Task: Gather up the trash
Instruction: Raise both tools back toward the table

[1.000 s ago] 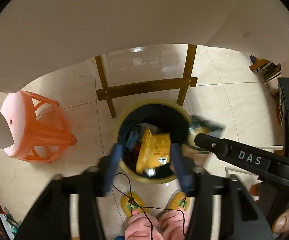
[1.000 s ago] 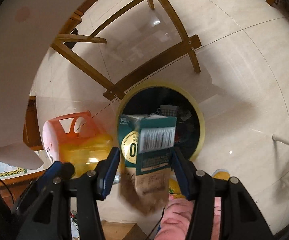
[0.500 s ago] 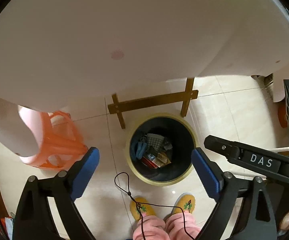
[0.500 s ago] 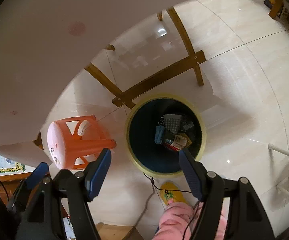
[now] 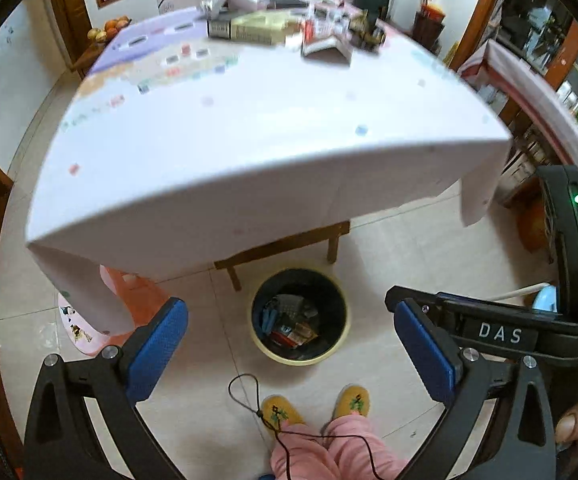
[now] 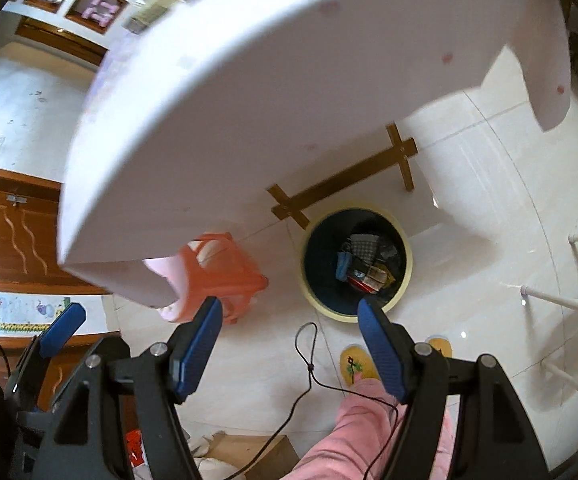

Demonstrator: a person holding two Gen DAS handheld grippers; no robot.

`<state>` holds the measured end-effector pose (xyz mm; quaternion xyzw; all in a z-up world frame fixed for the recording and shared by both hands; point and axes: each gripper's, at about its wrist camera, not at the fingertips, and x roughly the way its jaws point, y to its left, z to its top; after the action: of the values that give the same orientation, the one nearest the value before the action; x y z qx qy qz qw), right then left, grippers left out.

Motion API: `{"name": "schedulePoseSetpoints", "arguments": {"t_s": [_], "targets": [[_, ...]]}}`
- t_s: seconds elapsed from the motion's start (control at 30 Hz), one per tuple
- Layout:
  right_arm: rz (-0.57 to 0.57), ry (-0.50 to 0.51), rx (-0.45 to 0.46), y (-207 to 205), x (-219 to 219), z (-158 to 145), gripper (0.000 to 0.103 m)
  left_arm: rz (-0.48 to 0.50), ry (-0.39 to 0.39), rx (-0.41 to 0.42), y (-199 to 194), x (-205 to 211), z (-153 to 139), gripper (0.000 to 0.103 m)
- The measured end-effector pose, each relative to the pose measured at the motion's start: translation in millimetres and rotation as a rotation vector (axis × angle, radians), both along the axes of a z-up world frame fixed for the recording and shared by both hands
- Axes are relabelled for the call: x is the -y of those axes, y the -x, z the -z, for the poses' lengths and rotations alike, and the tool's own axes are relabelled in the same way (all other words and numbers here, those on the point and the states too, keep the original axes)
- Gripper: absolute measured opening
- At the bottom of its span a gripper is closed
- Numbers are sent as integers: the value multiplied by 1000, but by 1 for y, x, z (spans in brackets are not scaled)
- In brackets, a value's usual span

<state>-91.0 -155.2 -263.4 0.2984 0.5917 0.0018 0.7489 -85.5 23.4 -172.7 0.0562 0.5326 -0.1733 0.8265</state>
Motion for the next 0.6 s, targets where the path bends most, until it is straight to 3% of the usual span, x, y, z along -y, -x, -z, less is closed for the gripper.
{"name": "schedulePoseSetpoints", "arguments": {"t_s": [0.3, 0.6], "targets": [[-54, 56, 102, 10, -13, -93, 71, -6, 101, 64, 5, -24, -86, 102], [-48, 198, 273, 8, -12, -187, 71, 53, 157, 228, -2, -24, -163, 102]]}}
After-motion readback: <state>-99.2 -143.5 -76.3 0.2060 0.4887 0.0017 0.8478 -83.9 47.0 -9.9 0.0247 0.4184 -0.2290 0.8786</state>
